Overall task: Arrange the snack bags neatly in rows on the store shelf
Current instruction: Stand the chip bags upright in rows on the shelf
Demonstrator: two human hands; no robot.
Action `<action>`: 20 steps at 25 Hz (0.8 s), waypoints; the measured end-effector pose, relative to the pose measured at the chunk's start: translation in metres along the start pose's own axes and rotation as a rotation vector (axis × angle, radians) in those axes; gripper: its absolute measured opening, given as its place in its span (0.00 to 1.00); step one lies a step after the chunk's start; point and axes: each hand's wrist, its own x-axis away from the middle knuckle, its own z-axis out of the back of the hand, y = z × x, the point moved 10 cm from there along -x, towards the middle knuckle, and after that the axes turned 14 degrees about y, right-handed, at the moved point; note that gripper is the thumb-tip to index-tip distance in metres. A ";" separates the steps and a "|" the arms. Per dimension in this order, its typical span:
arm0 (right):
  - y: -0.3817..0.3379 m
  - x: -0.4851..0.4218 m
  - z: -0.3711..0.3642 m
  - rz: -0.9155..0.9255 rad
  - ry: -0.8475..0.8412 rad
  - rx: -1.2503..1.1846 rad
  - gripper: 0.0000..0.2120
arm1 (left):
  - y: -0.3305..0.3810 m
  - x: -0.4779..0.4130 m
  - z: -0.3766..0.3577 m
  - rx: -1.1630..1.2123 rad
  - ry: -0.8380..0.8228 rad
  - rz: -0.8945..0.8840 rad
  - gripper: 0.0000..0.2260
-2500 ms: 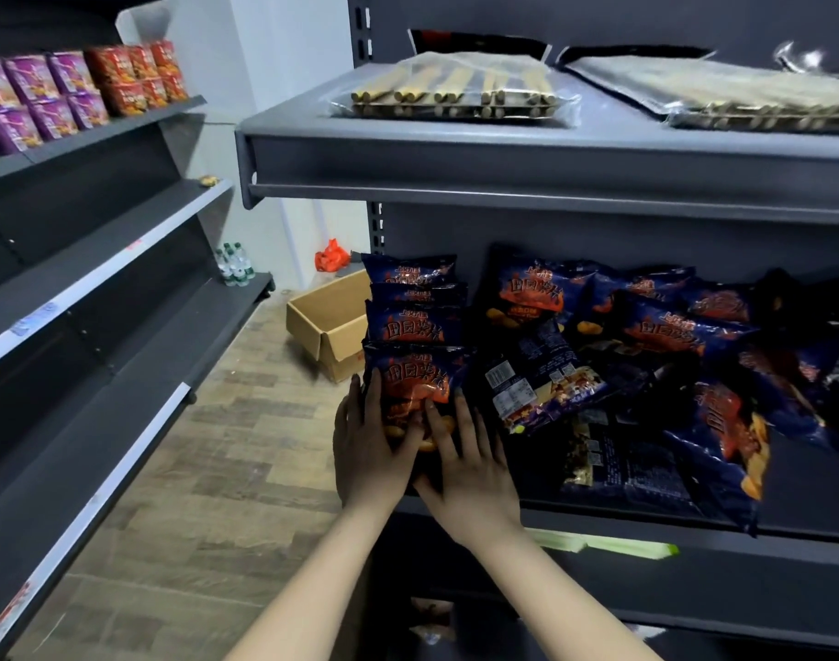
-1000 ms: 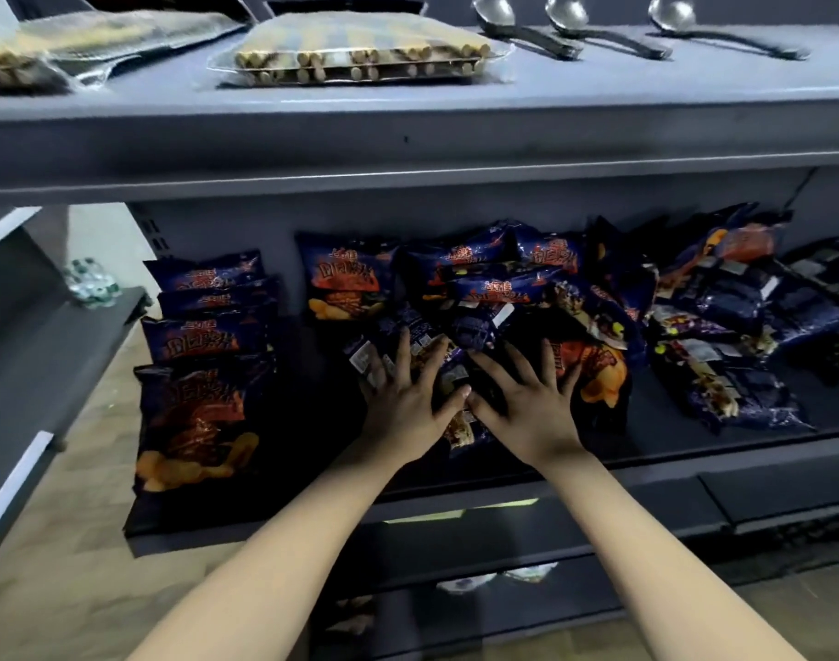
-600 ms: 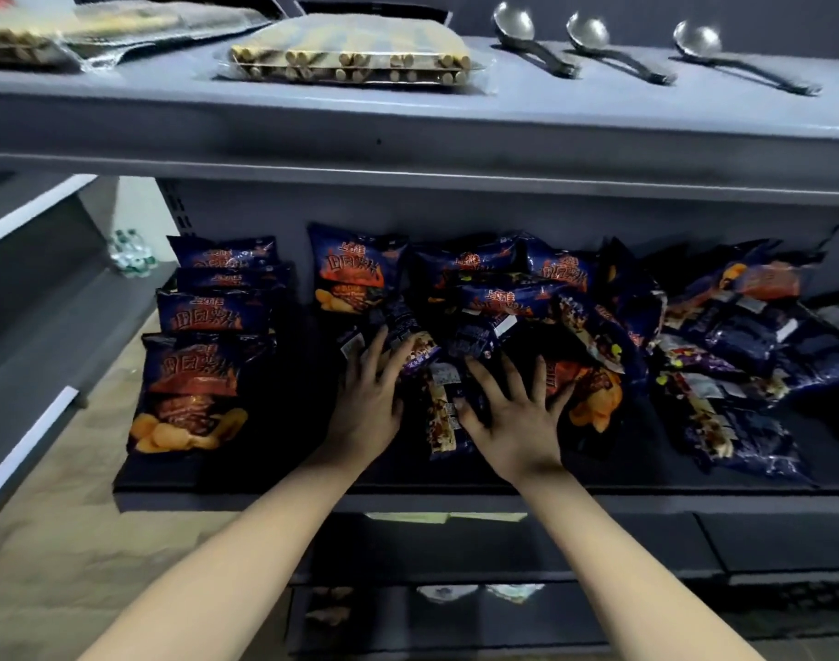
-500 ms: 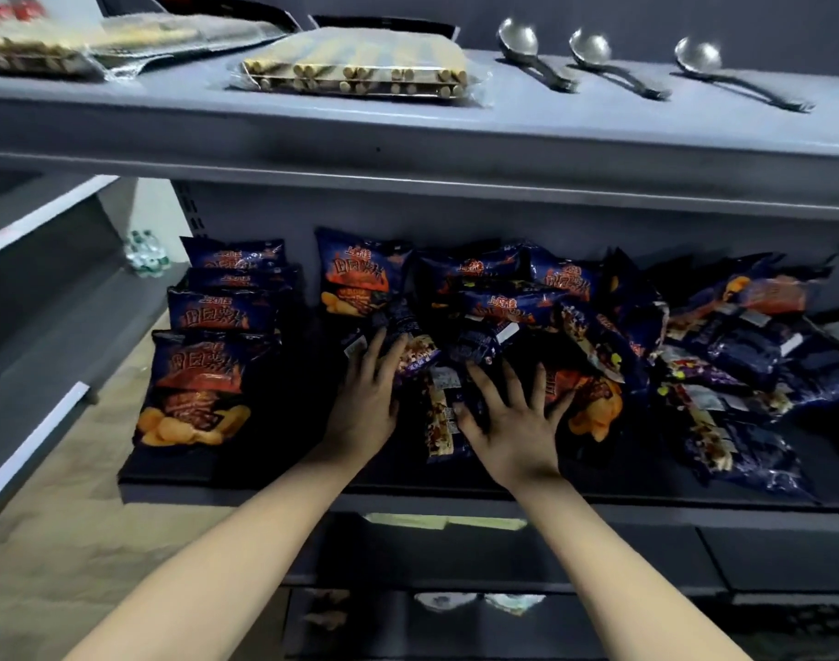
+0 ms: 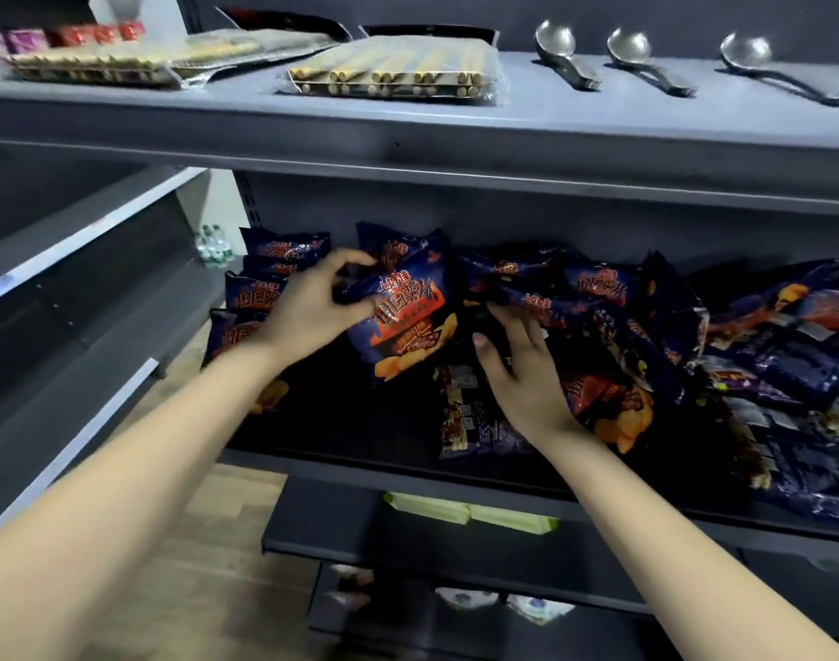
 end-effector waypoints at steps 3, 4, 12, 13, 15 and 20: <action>-0.015 -0.015 -0.006 -0.201 -0.116 -0.302 0.30 | 0.009 0.003 -0.002 0.108 -0.287 0.120 0.16; -0.018 -0.014 -0.014 -0.292 -0.216 -0.413 0.29 | 0.013 0.009 -0.005 0.128 -0.375 0.155 0.18; -0.022 0.028 -0.079 -0.417 -0.542 -0.671 0.15 | -0.019 0.041 -0.018 0.098 -0.564 0.340 0.16; -0.019 0.029 -0.083 -0.430 -0.542 -0.670 0.16 | -0.022 0.043 -0.018 0.092 -0.572 0.346 0.16; -0.011 0.029 -0.086 -0.486 -0.523 -0.695 0.14 | -0.023 0.037 -0.020 0.084 -0.527 0.322 0.15; 0.012 0.001 -0.076 -0.636 -0.266 -0.681 0.10 | -0.026 0.006 0.006 0.194 -0.030 0.282 0.17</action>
